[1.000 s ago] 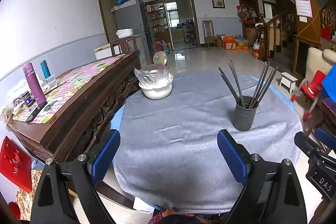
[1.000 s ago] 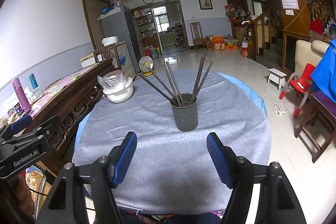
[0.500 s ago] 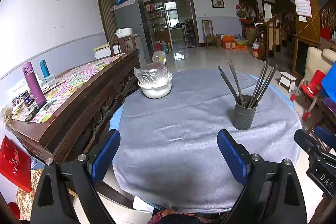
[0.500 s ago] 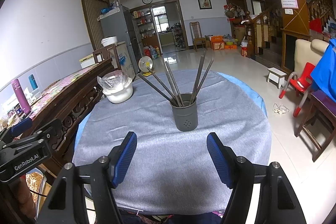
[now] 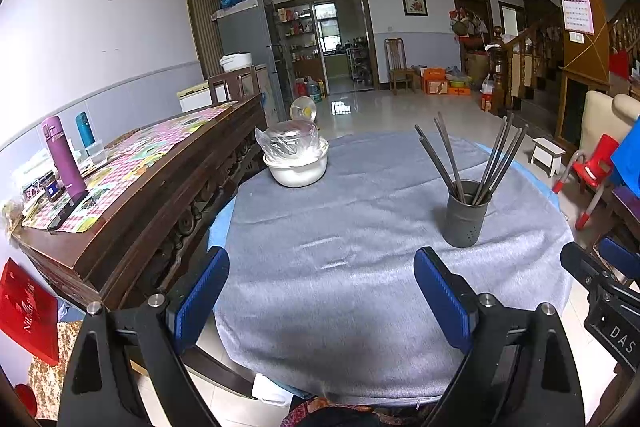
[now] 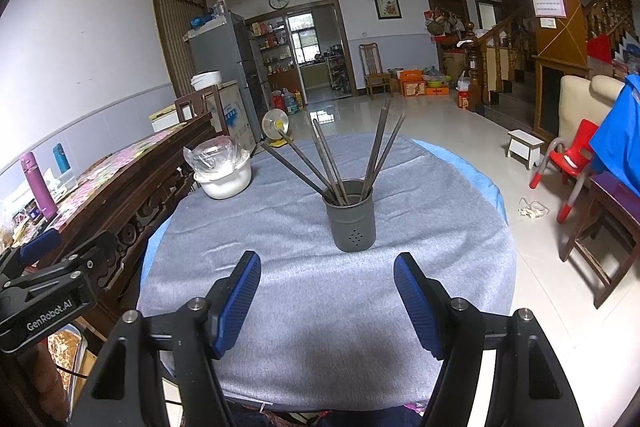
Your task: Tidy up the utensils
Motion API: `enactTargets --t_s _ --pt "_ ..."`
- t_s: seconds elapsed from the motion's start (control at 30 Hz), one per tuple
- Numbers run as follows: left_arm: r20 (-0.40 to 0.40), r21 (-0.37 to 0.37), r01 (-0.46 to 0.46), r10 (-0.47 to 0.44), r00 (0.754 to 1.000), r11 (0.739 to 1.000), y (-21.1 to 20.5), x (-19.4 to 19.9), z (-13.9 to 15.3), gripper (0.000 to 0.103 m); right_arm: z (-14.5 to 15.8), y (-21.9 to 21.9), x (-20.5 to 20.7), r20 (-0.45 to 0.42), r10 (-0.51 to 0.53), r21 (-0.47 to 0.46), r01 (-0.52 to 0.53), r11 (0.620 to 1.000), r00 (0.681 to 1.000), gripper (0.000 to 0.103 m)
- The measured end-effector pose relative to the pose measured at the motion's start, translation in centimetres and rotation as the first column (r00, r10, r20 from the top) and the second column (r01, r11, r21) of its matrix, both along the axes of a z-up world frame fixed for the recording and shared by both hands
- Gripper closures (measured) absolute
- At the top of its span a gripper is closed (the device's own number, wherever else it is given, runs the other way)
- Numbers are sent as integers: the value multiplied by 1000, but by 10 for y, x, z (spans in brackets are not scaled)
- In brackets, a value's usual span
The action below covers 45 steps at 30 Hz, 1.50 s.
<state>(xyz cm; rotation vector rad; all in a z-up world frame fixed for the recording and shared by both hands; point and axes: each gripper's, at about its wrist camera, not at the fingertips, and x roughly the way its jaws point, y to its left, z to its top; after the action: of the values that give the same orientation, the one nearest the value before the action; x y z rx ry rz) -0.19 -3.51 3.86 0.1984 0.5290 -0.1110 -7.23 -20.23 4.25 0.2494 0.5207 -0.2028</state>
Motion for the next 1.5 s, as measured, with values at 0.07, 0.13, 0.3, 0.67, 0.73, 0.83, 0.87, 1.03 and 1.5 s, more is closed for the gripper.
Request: enactTargets --t_s 0.07,0.13,0.3,0.67,0.73,0.83,0.87,1.03,1.5 --pt "-1 2 -1 1 1000 1000 0 0 -1 9 1 1 1 -1 -1 -1 1 1000 1000 30" --pt "-3 1 -1 1 1000 1000 1 0 -1 9 1 2 1 -3 0 0 0 1000 1000 30" --pt "-4 -3 -4 4 1000 1000 3 0 -1 9 2 5 3 -3 1 -5 -1 1000 1000 30" --pt "-20 -1 -11 11 1000 1000 5 5 -6 9 3 6 4 -6 -5 0 5 1000 1000 30" --pt "-21 1 -9 9 1000 1000 5 5 -6 9 3 6 4 -8 -6 0 6 1000 1000 30" --pt "-23 1 -8 8 1000 1000 6 5 -7 9 2 6 5 -8 -6 0 6 1000 1000 30" --pt "-24 1 -8 8 1000 1000 6 5 -7 9 1 6 5 -9 -6 -1 6 1000 1000 30" --pt "-36 1 -14 14 999 1000 7 7 -9 9 -1 6 6 -16 -3 4 3 1000 1000 30" --pt "-40 -3 -19 18 999 1000 10 8 -10 9 0 8 7 -16 0 1 0 1000 1000 30"
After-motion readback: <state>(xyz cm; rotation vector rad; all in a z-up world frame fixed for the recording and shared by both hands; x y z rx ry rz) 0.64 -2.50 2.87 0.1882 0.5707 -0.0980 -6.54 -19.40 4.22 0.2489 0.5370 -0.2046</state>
